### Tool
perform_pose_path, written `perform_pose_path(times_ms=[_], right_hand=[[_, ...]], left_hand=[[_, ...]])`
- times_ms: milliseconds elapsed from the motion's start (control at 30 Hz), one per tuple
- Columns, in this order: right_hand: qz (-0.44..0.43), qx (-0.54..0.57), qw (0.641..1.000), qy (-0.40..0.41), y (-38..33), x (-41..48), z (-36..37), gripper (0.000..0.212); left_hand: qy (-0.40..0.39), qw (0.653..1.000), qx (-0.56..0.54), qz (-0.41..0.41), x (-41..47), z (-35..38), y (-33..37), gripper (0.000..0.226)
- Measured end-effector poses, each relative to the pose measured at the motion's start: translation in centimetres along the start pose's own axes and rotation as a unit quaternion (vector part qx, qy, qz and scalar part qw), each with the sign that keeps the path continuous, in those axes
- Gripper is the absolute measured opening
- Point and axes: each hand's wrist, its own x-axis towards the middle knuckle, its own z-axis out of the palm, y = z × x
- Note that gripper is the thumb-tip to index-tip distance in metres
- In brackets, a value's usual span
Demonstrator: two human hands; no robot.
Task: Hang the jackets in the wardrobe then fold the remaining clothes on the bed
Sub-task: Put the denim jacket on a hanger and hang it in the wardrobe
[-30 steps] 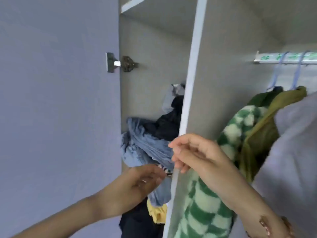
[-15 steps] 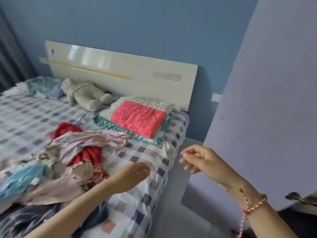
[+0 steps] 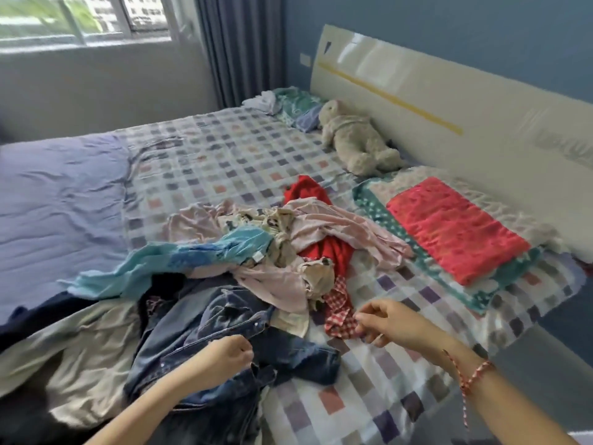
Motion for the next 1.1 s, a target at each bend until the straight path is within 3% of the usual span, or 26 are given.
perform_pose_path(times_ms=[133, 267, 400, 567, 701, 734, 767, 868, 968, 1101], right_hand=[[-0.018, -0.039, 0.996, -0.081, -3.4, 7.1, 2.6, 0.013], [-0.019, -0.073, 0.986, -0.149, -4.8, 13.8, 5.9, 0.01], [-0.014, -0.126, 0.978, -0.166, -4.2, 18.6, 9.9, 0.009], [0.076, -0.149, 0.959, -0.227, -1.5, 22.5, 16.2, 0.008], [0.206, 0.008, 0.958, -0.197, 0.1, 24.7, 20.2, 0.012], [0.228, 0.071, 0.955, -0.175, 0.5, 25.8, 21.1, 0.005], [0.249, 0.105, 0.95, -0.154, 1.2, 26.5, 21.8, 0.021], [0.288, 0.187, 0.934, -0.099, 2.1, 27.9, 23.2, 0.054], [0.326, 0.231, 0.916, -0.041, 2.5, 29.0, 23.9, 0.032], [0.344, 0.23, 0.91, -0.005, 3.3, 30.6, 24.0, 0.026]], left_hand=[[0.028, 0.995, -0.029, -0.093, -1.9, -0.7, -4.7, 0.008], [0.043, 0.978, -0.078, -0.186, -2.9, -0.8, -8.0, 0.022], [0.059, 0.962, -0.083, -0.253, -2.5, -0.7, -10.1, 0.021], [0.041, 0.953, -0.033, -0.299, -0.1, 1.0, -12.5, 0.026], [0.033, 0.944, -0.104, -0.312, 2.4, 1.7, -14.0, 0.027], [0.031, 0.933, -0.147, -0.328, 3.6, 1.7, -14.9, 0.024], [0.035, 0.914, -0.205, -0.348, 4.3, 1.9, -15.3, 0.017], [0.038, 0.804, -0.433, -0.406, 6.2, 2.1, -15.1, 0.017], [0.029, 0.732, -0.521, -0.438, 7.9, 3.1, -14.7, 0.012], [0.02, 0.71, -0.551, -0.438, 10.6, 4.1, -14.1, 0.03]])
